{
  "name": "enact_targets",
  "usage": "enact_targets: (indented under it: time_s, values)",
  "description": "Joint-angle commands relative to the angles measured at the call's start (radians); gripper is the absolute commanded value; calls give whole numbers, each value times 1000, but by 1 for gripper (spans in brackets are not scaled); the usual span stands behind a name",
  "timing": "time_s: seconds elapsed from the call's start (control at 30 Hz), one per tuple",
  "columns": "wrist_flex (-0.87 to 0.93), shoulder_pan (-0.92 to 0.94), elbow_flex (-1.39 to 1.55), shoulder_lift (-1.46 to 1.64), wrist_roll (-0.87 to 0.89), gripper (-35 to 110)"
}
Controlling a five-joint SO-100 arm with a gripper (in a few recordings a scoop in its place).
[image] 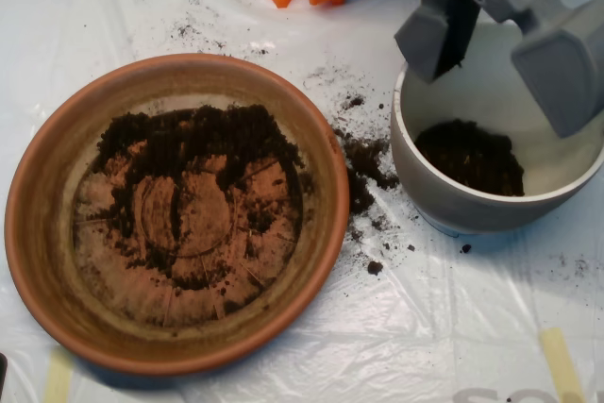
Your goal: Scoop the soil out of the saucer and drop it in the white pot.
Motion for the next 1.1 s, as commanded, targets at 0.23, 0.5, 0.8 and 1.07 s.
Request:
enact_targets:
  time_s: [0.23,0.5,0.8,1.07]
  values:
    - [-89,489,91,206,155,45]
    - [-301,715,500,218,149,47]
    - [-492,767,833,126,34,38]
    - [-572,825,873,44,-63,34]
